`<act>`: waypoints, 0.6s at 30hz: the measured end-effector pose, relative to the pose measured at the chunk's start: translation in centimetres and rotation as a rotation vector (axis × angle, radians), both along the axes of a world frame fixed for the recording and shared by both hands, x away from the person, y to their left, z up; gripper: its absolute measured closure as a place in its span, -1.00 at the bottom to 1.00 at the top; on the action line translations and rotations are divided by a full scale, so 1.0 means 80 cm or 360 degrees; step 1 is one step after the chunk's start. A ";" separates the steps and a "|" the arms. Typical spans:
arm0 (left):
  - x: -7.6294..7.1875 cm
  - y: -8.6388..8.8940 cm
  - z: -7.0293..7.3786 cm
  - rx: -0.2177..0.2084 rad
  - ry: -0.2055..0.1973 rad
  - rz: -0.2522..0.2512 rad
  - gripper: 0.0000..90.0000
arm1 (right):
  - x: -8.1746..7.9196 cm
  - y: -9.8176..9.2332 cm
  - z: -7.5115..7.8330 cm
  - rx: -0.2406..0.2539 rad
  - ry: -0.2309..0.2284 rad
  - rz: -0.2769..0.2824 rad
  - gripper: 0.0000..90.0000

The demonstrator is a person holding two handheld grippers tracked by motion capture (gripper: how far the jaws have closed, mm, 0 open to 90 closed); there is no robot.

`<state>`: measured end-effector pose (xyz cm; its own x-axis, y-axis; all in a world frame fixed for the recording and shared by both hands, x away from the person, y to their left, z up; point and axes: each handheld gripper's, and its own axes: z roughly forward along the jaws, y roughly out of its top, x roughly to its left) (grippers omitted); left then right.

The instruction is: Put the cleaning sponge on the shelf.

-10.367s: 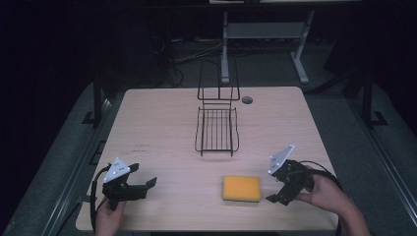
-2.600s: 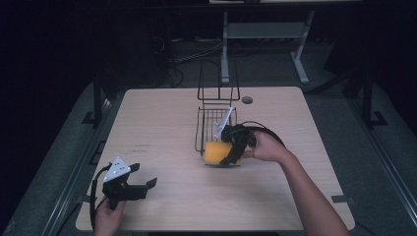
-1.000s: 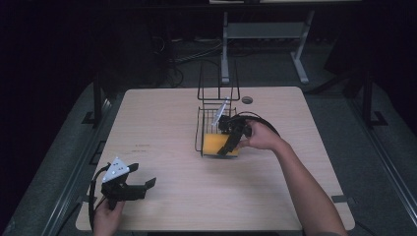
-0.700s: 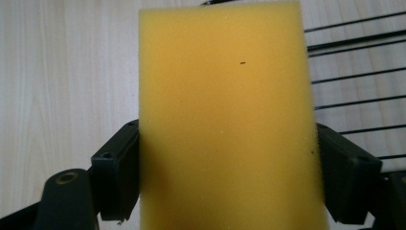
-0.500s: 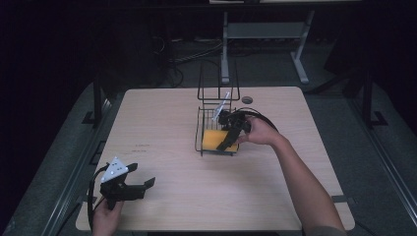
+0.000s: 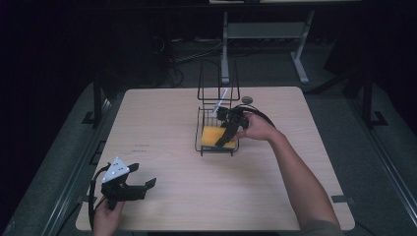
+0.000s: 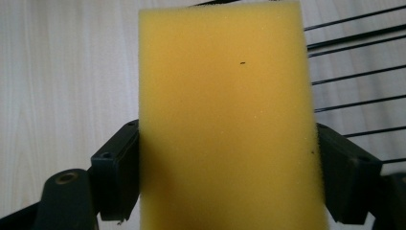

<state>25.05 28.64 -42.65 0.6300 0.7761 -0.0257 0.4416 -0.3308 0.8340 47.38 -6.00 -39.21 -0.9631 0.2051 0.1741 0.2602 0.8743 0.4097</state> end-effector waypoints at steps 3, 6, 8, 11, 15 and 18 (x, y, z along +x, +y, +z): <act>0.000 -0.003 0.000 0.0004 -0.0002 -0.0011 -0.69 | 0.003 0.003 0.001 -0.0024 -0.0008 -0.0004 -0.53; 0.000 -0.004 0.000 0.0010 0.0002 -0.0016 -0.69 | 0.008 0.010 0.003 -0.0044 -0.0016 0.0015 -0.53; 0.000 -0.004 0.000 0.0007 -0.0002 -0.0013 -0.69 | 0.010 0.012 0.003 -0.0028 0.0001 0.0010 -0.53; -0.001 -0.001 0.001 0.0003 0.0000 -0.0008 -0.69 | 0.013 0.012 -0.003 -0.0044 0.0003 -0.0005 -0.54; -0.003 0.000 0.002 0.0003 -0.0005 -0.0005 -0.69 | 0.016 0.010 -0.005 -0.0037 0.0002 -0.0025 -0.54; -0.004 0.001 0.002 -0.0001 -0.0005 0.0008 -0.69 | 0.016 0.011 -0.005 -0.0033 0.0003 -0.0023 -0.54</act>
<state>24.73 28.71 -42.47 0.6264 0.7791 -0.0245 0.4407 -0.3280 0.8356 48.66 -5.13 -39.63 -0.9597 0.2227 0.1712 0.2737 0.8788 0.3909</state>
